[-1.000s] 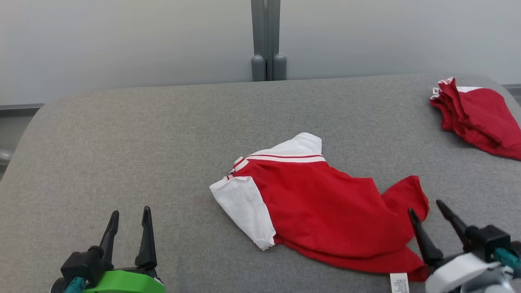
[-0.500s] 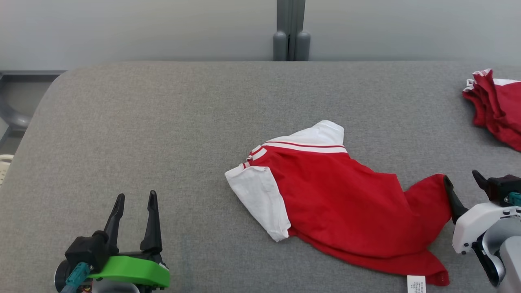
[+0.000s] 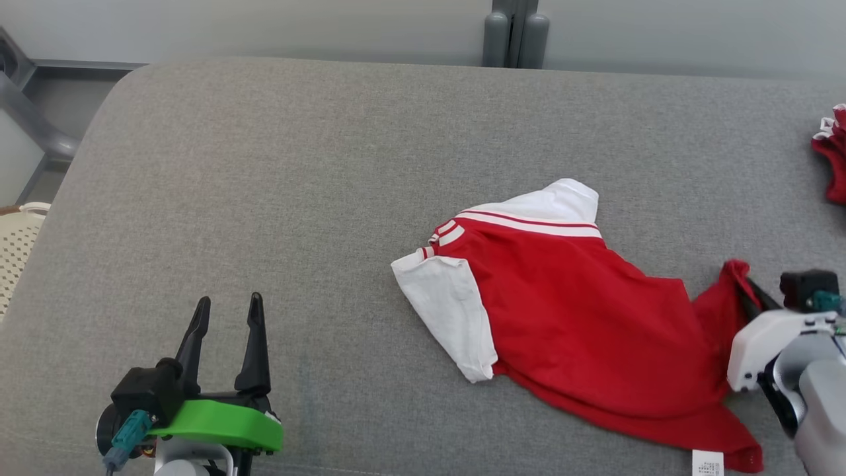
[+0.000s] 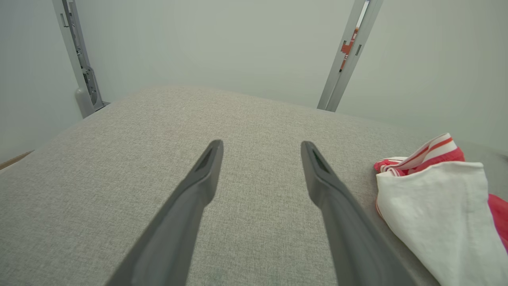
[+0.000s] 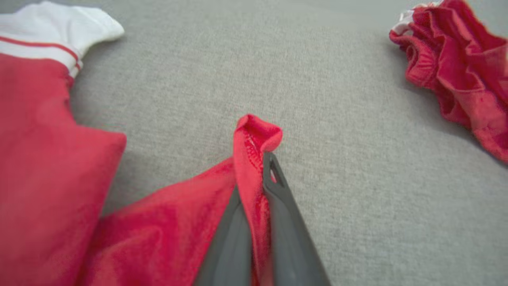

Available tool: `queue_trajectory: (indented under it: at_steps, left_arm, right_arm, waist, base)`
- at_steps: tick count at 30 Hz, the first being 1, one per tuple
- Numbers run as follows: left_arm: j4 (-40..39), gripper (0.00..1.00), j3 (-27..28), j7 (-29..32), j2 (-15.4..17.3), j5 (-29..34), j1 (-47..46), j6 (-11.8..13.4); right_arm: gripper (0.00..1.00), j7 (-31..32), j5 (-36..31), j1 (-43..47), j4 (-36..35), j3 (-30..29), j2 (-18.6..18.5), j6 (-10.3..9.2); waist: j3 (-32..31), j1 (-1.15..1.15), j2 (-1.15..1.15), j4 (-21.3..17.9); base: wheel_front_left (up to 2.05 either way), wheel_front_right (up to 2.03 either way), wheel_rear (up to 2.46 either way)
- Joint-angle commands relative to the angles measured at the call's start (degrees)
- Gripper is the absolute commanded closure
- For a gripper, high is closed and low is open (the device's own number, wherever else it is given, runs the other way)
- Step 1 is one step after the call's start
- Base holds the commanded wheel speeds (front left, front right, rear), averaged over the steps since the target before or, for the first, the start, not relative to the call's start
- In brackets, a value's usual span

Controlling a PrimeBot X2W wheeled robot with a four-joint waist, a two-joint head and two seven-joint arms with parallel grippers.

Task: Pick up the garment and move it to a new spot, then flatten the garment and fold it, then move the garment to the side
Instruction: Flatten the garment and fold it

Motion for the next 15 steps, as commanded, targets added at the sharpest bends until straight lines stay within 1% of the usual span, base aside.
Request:
queue_trajectory:
  at_steps: [1,6,8,12,15]
  left_arm:
    - [0.2,0.00,-0.1,-0.2,0.0,-0.4,-1.0,0.0]
    - [0.3,0.00,-0.6,-0.1,0.0,-0.8,-1.5,0.0]
    - [0.3,0.00,-0.7,-0.2,0.0,-1.1,-1.6,0.0]
    - [0.2,0.00,-1.2,-0.2,0.0,-1.8,-2.0,0.0]
    - [0.2,0.00,-1.5,-0.2,0.0,-2.3,-2.2,0.0]
  right_arm:
    - [1.00,-0.9,0.6,-2.8,-0.1,0.2,-1.0,-0.12]
    - [1.00,-2.7,1.3,-11.9,0.3,0.6,-2.2,-0.12]
    - [1.00,-3.3,1.5,-15.9,0.9,-0.8,-2.5,-0.12]
    - [1.00,-4.2,2.2,-22.5,4.7,-6.3,-2.2,-0.12]
    - [1.00,-4.5,1.3,-25.7,9.0,-9.0,-0.2,-0.11]
  waist:
    - [0.2,0.00,0.00,0.4]
    - [0.5,0.00,0.00,1.5]
    - [0.7,0.00,0.00,2.1]
    - [1.5,0.00,0.00,3.4]
    - [2.0,0.00,0.00,4.1]
  base:
    - [0.00,0.00,0.00]
    - [0.00,0.00,0.00]
    - [0.00,0.00,0.00]
    - [0.00,0.00,0.00]
    - [0.00,0.00,0.00]
